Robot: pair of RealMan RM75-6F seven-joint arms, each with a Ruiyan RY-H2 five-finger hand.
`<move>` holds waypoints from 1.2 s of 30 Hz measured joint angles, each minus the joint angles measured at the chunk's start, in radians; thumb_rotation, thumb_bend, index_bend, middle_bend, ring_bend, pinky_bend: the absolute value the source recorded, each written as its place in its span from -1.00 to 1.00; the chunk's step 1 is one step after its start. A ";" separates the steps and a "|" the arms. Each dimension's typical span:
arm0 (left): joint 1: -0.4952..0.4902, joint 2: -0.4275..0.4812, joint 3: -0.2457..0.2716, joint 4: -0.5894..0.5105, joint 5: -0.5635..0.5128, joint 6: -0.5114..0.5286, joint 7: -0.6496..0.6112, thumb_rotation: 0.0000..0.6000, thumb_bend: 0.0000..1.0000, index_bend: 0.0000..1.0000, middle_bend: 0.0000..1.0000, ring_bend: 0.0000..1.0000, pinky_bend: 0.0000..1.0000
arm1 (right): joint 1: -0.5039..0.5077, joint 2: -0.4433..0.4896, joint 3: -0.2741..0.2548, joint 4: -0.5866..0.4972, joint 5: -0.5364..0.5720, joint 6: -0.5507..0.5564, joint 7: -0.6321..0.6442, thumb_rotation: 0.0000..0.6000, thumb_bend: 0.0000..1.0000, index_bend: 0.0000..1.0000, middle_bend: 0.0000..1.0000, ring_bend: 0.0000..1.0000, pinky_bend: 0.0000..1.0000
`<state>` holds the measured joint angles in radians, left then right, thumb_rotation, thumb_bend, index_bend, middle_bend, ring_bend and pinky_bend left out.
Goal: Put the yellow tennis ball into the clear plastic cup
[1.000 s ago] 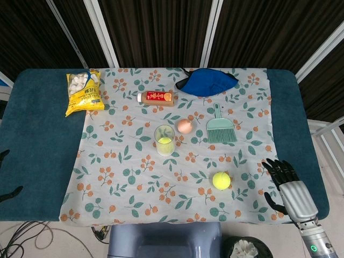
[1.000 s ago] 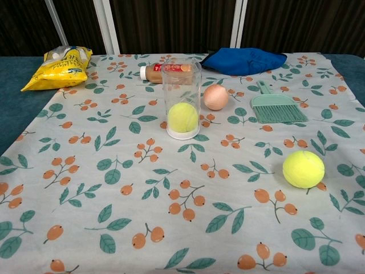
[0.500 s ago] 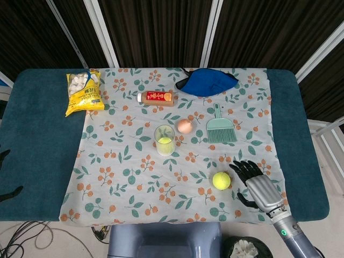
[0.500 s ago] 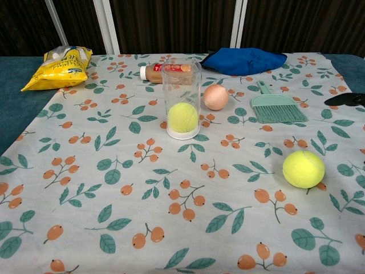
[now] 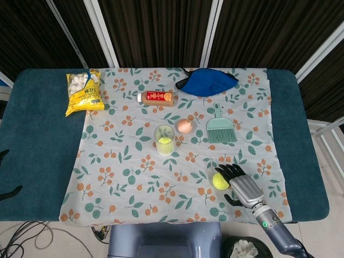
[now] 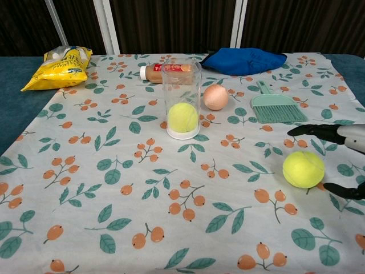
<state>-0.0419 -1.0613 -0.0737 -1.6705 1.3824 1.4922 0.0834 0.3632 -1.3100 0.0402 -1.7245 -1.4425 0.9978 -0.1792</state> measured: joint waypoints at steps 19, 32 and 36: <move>-0.002 0.000 -0.005 0.000 -0.016 -0.007 0.005 1.00 -1.00 -0.73 -1.00 -0.99 -0.88 | 0.063 -0.100 0.013 0.106 0.100 -0.049 -0.039 1.00 -0.08 -0.81 -0.71 -0.69 -0.97; -0.001 0.004 -0.006 -0.003 -0.023 -0.008 0.004 1.00 -1.00 -0.71 -1.00 -0.99 -0.88 | 0.079 -0.140 0.010 0.143 0.136 -0.048 -0.054 1.00 -0.08 -0.45 -0.31 -0.19 -0.80; -0.002 0.005 -0.005 -0.005 -0.023 -0.012 0.003 1.00 -1.00 -0.70 -1.00 -0.99 -0.88 | 0.080 -0.152 0.013 0.151 0.140 -0.036 -0.051 1.00 -0.08 -0.21 -0.14 -0.03 -0.61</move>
<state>-0.0441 -1.0561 -0.0786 -1.6750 1.3594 1.4802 0.0860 0.4430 -1.4618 0.0533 -1.5736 -1.3022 0.9619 -0.2302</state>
